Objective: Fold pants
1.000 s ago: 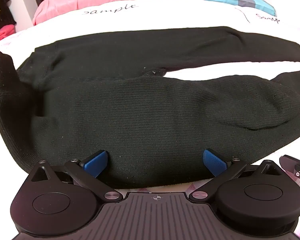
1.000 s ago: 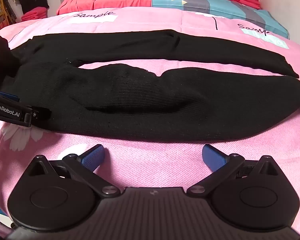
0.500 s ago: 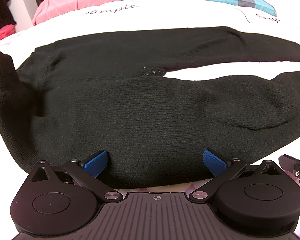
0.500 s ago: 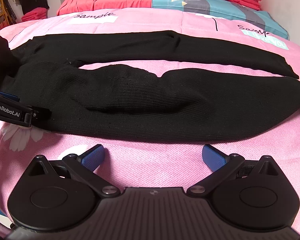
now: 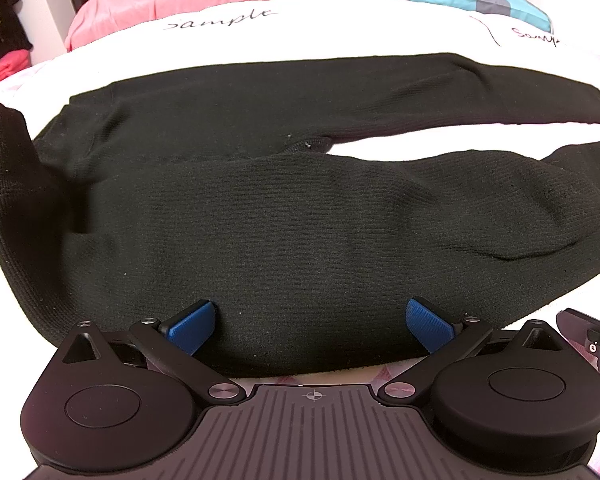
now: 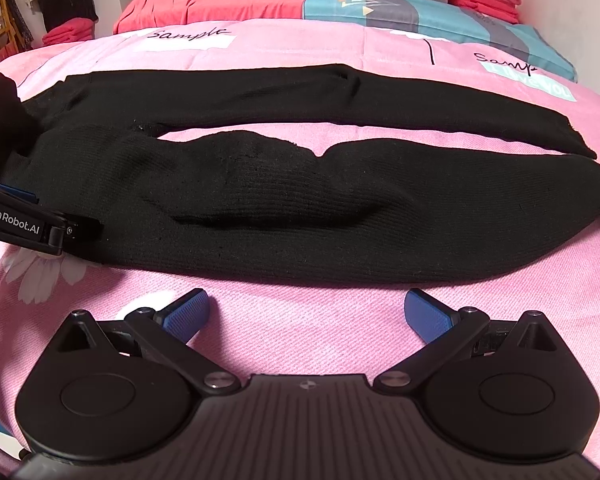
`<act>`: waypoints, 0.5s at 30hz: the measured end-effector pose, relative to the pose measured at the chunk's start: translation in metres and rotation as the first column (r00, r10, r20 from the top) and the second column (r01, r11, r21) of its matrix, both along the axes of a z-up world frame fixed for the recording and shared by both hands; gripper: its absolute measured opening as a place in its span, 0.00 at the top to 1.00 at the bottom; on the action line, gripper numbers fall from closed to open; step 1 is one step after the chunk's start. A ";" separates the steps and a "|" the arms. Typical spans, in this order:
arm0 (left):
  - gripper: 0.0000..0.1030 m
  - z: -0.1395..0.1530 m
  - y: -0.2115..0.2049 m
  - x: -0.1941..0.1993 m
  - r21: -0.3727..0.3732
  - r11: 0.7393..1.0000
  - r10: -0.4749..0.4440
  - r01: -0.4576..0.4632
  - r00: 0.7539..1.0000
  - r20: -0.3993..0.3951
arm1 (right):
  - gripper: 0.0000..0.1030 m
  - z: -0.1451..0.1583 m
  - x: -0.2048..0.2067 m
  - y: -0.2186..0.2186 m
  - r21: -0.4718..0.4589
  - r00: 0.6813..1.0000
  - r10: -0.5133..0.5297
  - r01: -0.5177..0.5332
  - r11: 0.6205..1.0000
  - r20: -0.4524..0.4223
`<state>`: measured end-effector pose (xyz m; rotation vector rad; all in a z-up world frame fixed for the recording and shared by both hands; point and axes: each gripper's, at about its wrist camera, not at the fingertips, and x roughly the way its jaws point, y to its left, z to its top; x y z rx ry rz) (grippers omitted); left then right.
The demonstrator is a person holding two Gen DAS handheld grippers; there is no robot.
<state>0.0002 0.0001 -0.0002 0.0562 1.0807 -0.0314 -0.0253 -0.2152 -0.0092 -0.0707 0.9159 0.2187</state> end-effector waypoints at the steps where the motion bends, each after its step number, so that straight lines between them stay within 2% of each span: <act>1: 0.00 0.000 0.000 0.000 0.000 1.000 0.000 0.000 1.000 0.000 | 0.00 0.000 0.000 0.000 0.000 1.000 0.000 0.000 1.000 0.001; 15: 0.00 0.000 0.000 0.000 0.000 1.000 0.000 0.000 1.000 -0.001 | 0.00 -0.003 -0.004 -0.001 0.004 0.999 0.002 -0.002 1.000 0.041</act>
